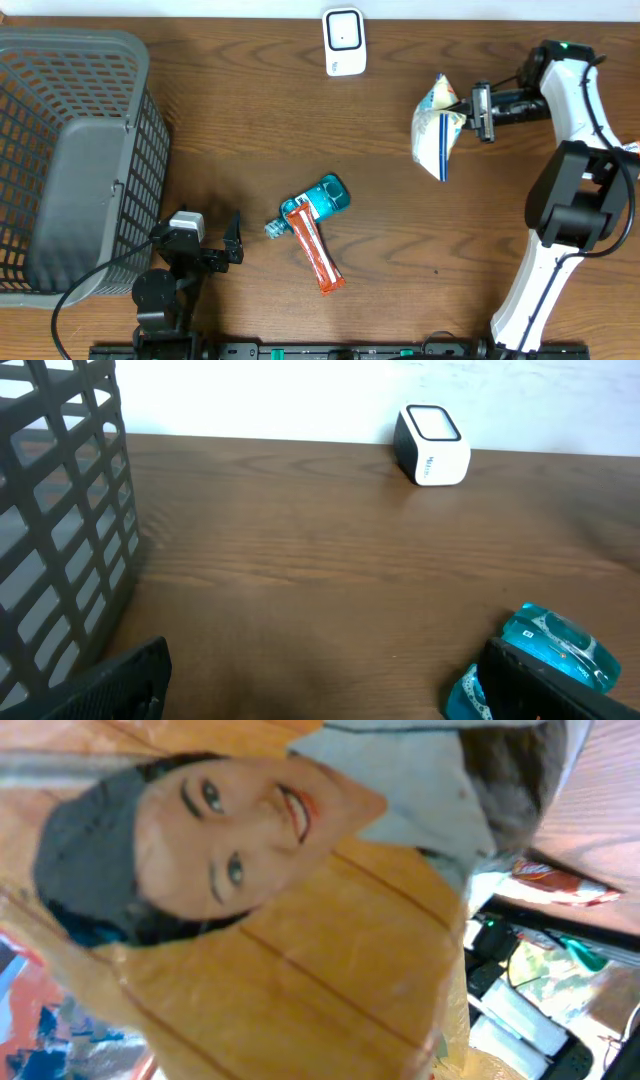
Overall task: Scan the item barcode
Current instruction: 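Lift the snack bag and carry it rightward with the right gripper, then raise the snack bag up toward the scanner with the right gripper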
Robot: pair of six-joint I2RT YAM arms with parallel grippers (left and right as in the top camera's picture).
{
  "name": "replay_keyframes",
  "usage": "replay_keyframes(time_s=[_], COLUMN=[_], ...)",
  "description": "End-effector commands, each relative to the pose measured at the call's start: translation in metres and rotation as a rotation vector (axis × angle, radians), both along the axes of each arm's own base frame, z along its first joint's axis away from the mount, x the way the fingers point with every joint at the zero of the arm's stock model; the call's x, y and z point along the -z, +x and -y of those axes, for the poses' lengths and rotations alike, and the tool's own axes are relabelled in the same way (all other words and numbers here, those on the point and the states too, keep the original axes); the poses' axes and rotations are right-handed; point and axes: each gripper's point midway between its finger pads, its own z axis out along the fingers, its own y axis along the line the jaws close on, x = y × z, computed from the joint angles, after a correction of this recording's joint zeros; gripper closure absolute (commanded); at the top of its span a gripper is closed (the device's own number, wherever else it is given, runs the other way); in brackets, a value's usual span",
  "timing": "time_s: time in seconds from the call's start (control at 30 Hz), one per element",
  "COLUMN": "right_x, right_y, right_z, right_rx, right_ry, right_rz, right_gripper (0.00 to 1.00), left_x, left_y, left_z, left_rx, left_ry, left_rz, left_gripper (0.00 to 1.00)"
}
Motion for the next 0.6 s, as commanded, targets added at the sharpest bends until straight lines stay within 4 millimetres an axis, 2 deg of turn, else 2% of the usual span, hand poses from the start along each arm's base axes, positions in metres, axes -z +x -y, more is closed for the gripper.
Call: replay_keyframes(time_s=[0.0, 0.57], right_x=[-0.02, -0.02], right_y=[0.0, 0.003], right_z=[0.003, 0.019], right_rx=[-0.006, 0.02], right_ry=[-0.012, -0.016], right_rz=[0.093, 0.125], right_gripper=[0.99, 0.99], left_x=[0.016, 0.016], left_y=[-0.002, -0.002], left_z=[0.001, 0.001], left_rx=[0.007, 0.007], left_ry=[0.003, 0.003], left_rz=[-0.036, -0.036], left_gripper=[0.02, 0.02])
